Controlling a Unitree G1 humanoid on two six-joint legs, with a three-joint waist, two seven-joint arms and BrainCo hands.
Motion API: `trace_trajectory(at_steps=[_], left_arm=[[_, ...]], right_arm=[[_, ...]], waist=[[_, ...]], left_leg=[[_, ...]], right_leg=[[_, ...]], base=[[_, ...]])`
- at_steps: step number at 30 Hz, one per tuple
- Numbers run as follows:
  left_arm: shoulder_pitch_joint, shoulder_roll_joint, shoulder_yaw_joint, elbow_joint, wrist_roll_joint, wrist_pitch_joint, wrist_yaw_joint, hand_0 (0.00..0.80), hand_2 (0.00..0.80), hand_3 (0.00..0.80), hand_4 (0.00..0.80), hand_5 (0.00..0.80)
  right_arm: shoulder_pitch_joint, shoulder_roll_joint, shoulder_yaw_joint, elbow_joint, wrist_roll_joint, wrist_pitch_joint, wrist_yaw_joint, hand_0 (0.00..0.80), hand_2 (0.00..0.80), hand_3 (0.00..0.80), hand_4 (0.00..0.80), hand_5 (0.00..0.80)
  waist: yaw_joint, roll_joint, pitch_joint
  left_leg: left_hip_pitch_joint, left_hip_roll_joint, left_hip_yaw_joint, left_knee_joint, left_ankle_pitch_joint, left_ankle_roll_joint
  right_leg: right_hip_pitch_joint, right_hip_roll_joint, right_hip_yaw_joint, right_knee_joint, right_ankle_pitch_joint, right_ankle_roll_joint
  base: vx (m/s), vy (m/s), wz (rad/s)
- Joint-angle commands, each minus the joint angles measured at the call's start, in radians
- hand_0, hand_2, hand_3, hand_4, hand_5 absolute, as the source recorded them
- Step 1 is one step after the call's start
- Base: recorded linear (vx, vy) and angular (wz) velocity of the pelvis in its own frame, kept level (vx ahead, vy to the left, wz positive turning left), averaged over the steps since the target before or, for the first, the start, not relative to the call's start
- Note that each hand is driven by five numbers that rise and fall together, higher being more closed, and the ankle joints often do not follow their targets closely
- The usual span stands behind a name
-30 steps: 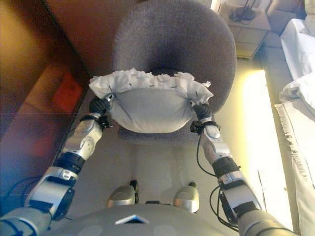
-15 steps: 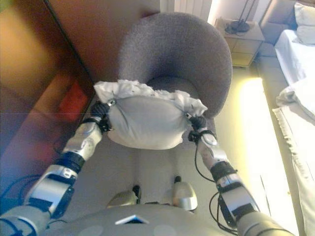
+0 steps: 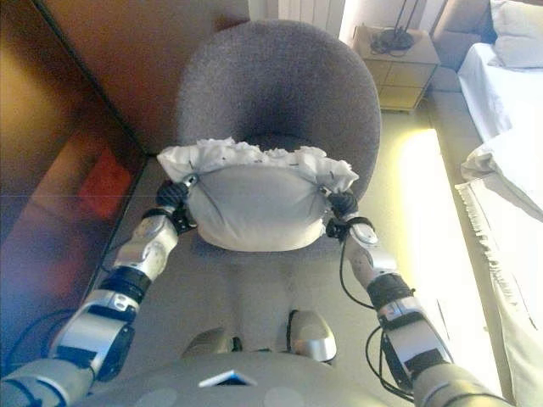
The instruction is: Pick up the cushion and take it to the sofa
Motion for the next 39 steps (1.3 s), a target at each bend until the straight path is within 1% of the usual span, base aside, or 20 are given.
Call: trace_trajectory(at_steps=[1, 2, 4, 5, 7, 10, 13, 14, 16, 17, 18, 20, 22, 24, 27, 29, 31, 32, 34, 39], left_arm=[[-0.073, 0.007, -0.02, -0.103, -0.002, -0.074, -0.055, 0.8, 0.8, 0.8, 0.8, 0.8], [-0.084, 0.008, -0.027, -0.098, -0.008, -0.073, -0.052, 0.8, 0.8, 0.8, 0.8, 0.8], [-0.089, 0.005, -0.029, -0.086, -0.008, -0.075, -0.045, 0.8, 0.8, 0.8, 0.8, 0.8], [-0.085, 0.006, -0.027, -0.085, -0.007, -0.074, -0.044, 0.8, 0.8, 0.8, 0.8, 0.8], [-0.084, 0.01, -0.025, -0.07, -0.007, -0.076, -0.057, 0.8, 0.8, 0.8, 0.8, 0.8], [-0.098, 0.01, -0.031, -0.063, 0.006, -0.073, -0.067, 0.8, 0.8, 0.8, 0.8, 0.8], [-0.112, 0.014, -0.041, -0.056, 0.021, -0.078, -0.055, 0.8, 0.8, 0.8, 0.8, 0.8], [-0.117, 0.017, -0.047, -0.055, 0.017, -0.076, -0.049, 0.8, 0.8, 0.8, 0.8, 0.8], [-0.117, 0.03, -0.05, -0.053, 0.021, -0.078, -0.063, 0.8, 0.8, 0.8, 0.8, 0.8], [-0.121, 0.041, -0.061, -0.048, 0.02, -0.083, -0.079, 0.8, 0.8, 0.8, 0.8, 0.8], [-0.125, 0.047, -0.074, -0.04, 0.008, -0.092, -0.09, 0.8, 0.8, 0.8, 0.8, 0.8], [-0.127, 0.05, -0.084, -0.039, -0.021, -0.094, -0.106, 0.8, 0.8, 0.8, 0.8, 0.8], [-0.12, 0.045, -0.082, -0.048, -0.024, -0.084, -0.111, 0.8, 0.8, 0.8, 0.8, 0.8], [-0.115, 0.043, -0.079, -0.057, -0.017, -0.076, -0.117, 0.8, 0.8, 0.8, 0.8, 0.8], [-0.111, 0.044, -0.085, -0.072, -0.014, -0.06, -0.105, 0.8, 0.8, 0.8, 0.8, 0.8], [-0.122, 0.043, -0.094, -0.076, -0.014, -0.05, -0.092, 0.8, 0.8, 0.8, 0.8, 0.8], [-0.137, 0.039, -0.102, -0.073, -0.019, -0.039, -0.089, 0.8, 0.8, 0.8, 0.8, 0.8], [-0.14, 0.035, -0.103, -0.073, -0.014, -0.032, -0.091, 0.8, 0.8, 0.8, 0.8, 0.8], [-0.139, 0.024, -0.099, -0.069, 0.002, -0.027, -0.095, 0.8, 0.8, 0.8, 0.8, 0.8], [-0.092, 0.01, -0.068, -0.099, 0.001, -0.015, -0.085, 0.8, 0.8, 0.8, 0.8, 0.8]], right_arm=[[-0.095, 0.013, 0.002, -0.081, 0.009, -0.079, -0.005, 0.8, 0.8, 0.8, 0.8, 0.8], [-0.103, 0.013, 0.006, -0.077, 0.023, -0.08, -0.021, 0.8, 0.8, 0.8, 0.8, 0.8], [-0.103, 0.016, 0.004, -0.078, 0.04, -0.078, -0.035, 0.8, 0.8, 0.8, 0.8, 0.8], [-0.094, 0.021, 0.001, -0.081, 0.036, -0.081, -0.037, 0.8, 0.8, 0.8, 0.8, 0.8], [-0.082, 0.024, -0.006, -0.077, 0.04, -0.078, -0.038, 0.8, 0.8, 0.8, 0.8, 0.8], [-0.081, 0.036, -0.011, -0.063, 0.053, -0.082, -0.051, 0.8, 0.8, 0.8, 0.8, 0.8], [-0.077, 0.054, -0.009, -0.047, 0.056, -0.1, -0.042, 0.8, 0.8, 0.8, 0.8, 0.8], [-0.075, 0.064, -0.005, -0.042, 0.051, -0.111, -0.053, 0.8, 0.8, 0.8, 0.8, 0.8], [-0.075, 0.082, 0.004, -0.045, 0.052, -0.138, -0.072, 0.8, 0.8, 0.8, 0.8, 0.8], [-0.076, 0.093, 0.006, -0.053, 0.054, -0.152, -0.088, 0.8, 0.8, 0.8, 0.8, 0.8], [-0.076, 0.101, 0.008, -0.053, 0.054, -0.16, -0.098, 0.8, 0.8, 0.8, 0.8, 0.8], [-0.073, 0.107, 0.012, -0.041, 0.051, -0.17, -0.113, 0.8, 0.8, 0.8, 0.8, 0.8], [-0.075, 0.114, 0.013, -0.026, 0.052, -0.17, -0.134, 0.8, 0.8, 0.8, 0.8, 0.8], [-0.081, 0.122, 0.008, -0.02, 0.057, -0.167, -0.161, 0.8, 0.8, 0.8, 0.8, 0.8], [-0.084, 0.118, -0.004, -0.027, 0.064, -0.161, -0.189, 0.8, 0.8, 0.8, 0.8, 0.8], [-0.099, 0.108, -0.016, -0.021, 0.076, -0.153, -0.193, 0.8, 0.8, 0.8, 0.8, 0.8], [-0.125, 0.094, -0.038, -0.002, 0.09, -0.143, -0.203, 0.8, 0.8, 0.8, 0.8, 0.8], [-0.139, 0.091, -0.053, 0.016, 0.094, -0.138, -0.205, 0.8, 0.8, 0.8, 0.8, 0.8], [-0.158, 0.085, -0.079, 0.042, 0.09, -0.121, -0.215, 0.8, 0.8, 0.8, 0.8, 0.8], [-0.157, 0.038, -0.098, 0.041, 0.015, -0.061, -0.194, 0.8, 0.8, 0.8, 0.8, 0.8]], waist=[[0.039, 0.011, -0.053], [0.056, 0.02, -0.047], [0.081, 0.025, -0.039], [0.092, 0.032, -0.041], [0.095, 0.039, -0.051], [0.089, 0.05, -0.066], [0.083, 0.055, -0.07], [0.084, 0.053, -0.07], [0.094, 0.055, -0.068], [0.097, 0.075, -0.062], [0.098, 0.088, -0.057], [0.1, 0.1, -0.051], [0.103, 0.094, -0.051], [0.098, 0.082, -0.048], [0.077, 0.054, -0.034], [0.058, 0.036, -0.029], [0.043, 0.025, -0.027], [0.04, 0.02, -0.026], [0.039, 0.018, -0.028], [0.05, 0.016, -0.042]], left_leg=[[-0.001, 0.057, -0.017, -0.307, 0.217, -0.015], [-0.037, 0.064, -0.029, -0.385, 0.239, -0.024], [-0.071, 0.069, -0.028, -0.493, 0.263, -0.038], [-0.09, 0.072, -0.01, -0.547, 0.286, -0.044], [-0.091, 0.066, 0.02, -0.568, 0.299, -0.042], [-0.059, 0.042, 0.026, -0.567, 0.262, -0.022], [-0.034, 0.016, 0.03, -0.547, 0.224, -0.003], [-0.037, 0.003, 0.037, -0.522, 0.205, 0.01], [-0.04, -0.022, 0.058, -0.501, 0.177, 0.043], [-0.025, -0.025, 0.069, -0.5, 0.158, 0.064], [-0.011, -0.029, 0.071, -0.498, 0.145, 0.075], [0.017, -0.037, 0.069, -0.494, 0.128, 0.083], [0.046, -0.051, 0.07, -0.496, 0.116, 0.084], [0.079, -0.059, 0.073, -0.497, 0.104, 0.075], [0.118, -0.045, 0.064, -0.485, 0.075, 0.041], [0.13, -0.023, 0.048, -0.471, 0.054, 0.015], [0.137, -0.004, 0.034, -0.458, 0.03, 0.0], [0.143, 0.007, 0.031, -0.453, 0.019, -0.005], [0.15, 0.033, 0.033, -0.441, 0.007, -0.016], [0.128, 0.095, 0.036, -0.386, 0.012, -0.046]], right_leg=[[0.053, 0.007, 0.033, -0.093, 0.089, 0.103], [0.077, 0.009, 0.04, -0.094, 0.07, 0.113], [0.133, -0.004, 0.055, -0.091, 0.029, 0.128], [0.17, -0.013, 0.058, -0.092, 0.007, 0.138], [0.205, -0.023, 0.054, -0.095, -0.01, 0.15], [0.205, -0.038, 0.045, -0.076, -0.026, 0.159], [0.177, -0.06, 0.027, -0.026, -0.012, 0.173], [0.166, -0.075, 0.021, 0.008, -0.001, 0.183], [0.114, -0.113, -0.003, 0.182, 0.088, 0.198], [0.064, -0.124, -0.017, 0.337, 0.132, 0.199], [0.025, -0.129, -0.018, 0.438, 0.154, 0.196], [-0.019, -0.14, -0.023, 0.524, 0.186, 0.191], [-0.037, -0.176, -0.039, 0.493, 0.215, 0.191], [-0.057, -0.208, -0.051, 0.377, 0.235, 0.195], [-0.067, -0.236, -0.044, 0.164, 0.253, 0.209], [-0.073, -0.243, -0.012, 0.045, 0.275, 0.226], [-0.088, -0.245, 0.026, -0.011, 0.297, 0.245], [-0.092, -0.249, 0.033, -0.026, 0.304, 0.252], [-0.081, -0.246, 0.025, -0.064, 0.274, 0.262], [-0.034, -0.221, -0.004, -0.065, 0.194, 0.254]], base=[[0.309, 0.233, 0.09], [0.304, 0.191, 0.04], [0.372, 0.198, -0.08], [0.389, 0.198, -0.24], [0.32, 0.181, -0.28], [0.258, 0.201, -0.43], [0.199, 0.172, -0.37], [0.162, 0.163, 0.13], [0.124, 0.231, 0.16], [0.125, 0.302, 0.05], [0.166, 0.31, 0.04], [0.195, 0.195, 0.01], [0.23, 0.071, 0.01], [0.24, -0.064, -0.08], [0.225, -0.229, -0.05], [0.193, -0.271, 0.01], [0.211, -0.229, 0.44], [0.223, -0.218, 0.74], [0.214, -0.196, 0.74], [0.179, -0.122, 0.16]])
